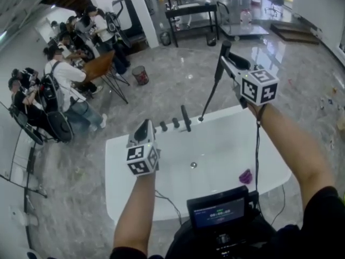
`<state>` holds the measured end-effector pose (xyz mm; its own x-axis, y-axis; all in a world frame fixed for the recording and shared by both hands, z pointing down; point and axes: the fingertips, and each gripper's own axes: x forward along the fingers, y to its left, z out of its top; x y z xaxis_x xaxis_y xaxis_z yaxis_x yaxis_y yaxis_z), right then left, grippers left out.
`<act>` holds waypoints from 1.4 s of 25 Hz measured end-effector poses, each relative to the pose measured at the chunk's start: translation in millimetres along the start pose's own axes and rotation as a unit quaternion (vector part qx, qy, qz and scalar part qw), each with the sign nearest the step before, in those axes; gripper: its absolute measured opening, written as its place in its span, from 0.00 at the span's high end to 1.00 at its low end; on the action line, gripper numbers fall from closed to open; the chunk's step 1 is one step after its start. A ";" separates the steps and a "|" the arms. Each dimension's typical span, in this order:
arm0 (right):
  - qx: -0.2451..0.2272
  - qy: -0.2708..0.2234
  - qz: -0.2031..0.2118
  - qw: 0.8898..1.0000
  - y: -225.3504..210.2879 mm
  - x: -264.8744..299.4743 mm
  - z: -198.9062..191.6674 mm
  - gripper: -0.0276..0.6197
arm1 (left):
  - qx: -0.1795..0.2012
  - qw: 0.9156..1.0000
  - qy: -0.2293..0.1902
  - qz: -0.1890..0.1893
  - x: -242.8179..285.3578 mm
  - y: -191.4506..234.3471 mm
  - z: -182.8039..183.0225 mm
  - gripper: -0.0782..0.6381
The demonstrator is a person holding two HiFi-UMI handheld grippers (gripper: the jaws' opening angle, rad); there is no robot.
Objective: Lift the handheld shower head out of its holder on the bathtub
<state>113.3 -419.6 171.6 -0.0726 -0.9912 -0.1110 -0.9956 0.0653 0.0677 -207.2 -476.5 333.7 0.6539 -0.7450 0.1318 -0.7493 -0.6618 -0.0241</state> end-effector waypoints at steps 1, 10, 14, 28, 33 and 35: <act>-0.002 -0.007 0.000 1.000 -1.7 -4.1 8.8 0.78 | 0.002 1.000 -0.008 -0.003 0.6 -3.7 7.4 0.86; -0.025 -0.039 -0.001 0.999 -16.8 -9.5 42.1 0.78 | 0.015 0.999 -0.031 -0.025 24.4 -19.9 27.4 0.86; -0.024 -0.029 -0.005 0.999 -19.1 -13.2 33.4 0.78 | 0.015 0.999 -0.027 -0.030 25.6 -23.6 28.1 0.86; -0.013 -0.033 -0.001 0.999 -20.5 -27.5 31.3 0.78 | 0.019 0.999 -0.021 -0.032 19.0 -35.8 26.9 0.86; -0.012 -0.032 0.002 0.999 -20.4 -35.3 26.1 0.78 | 0.018 0.999 -0.021 -0.028 9.3 -39.8 22.5 0.86; -0.009 -0.032 0.002 0.999 -21.0 -40.1 24.0 0.78 | 0.018 0.999 -0.020 -0.025 3.8 -41.7 20.2 0.86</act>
<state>135.7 -378.5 150.9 -0.0803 -0.9815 -0.1740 -0.9941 0.0661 0.0858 -171.3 -453.4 315.1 0.6949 -0.7130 0.0938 -0.7116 -0.7005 -0.0540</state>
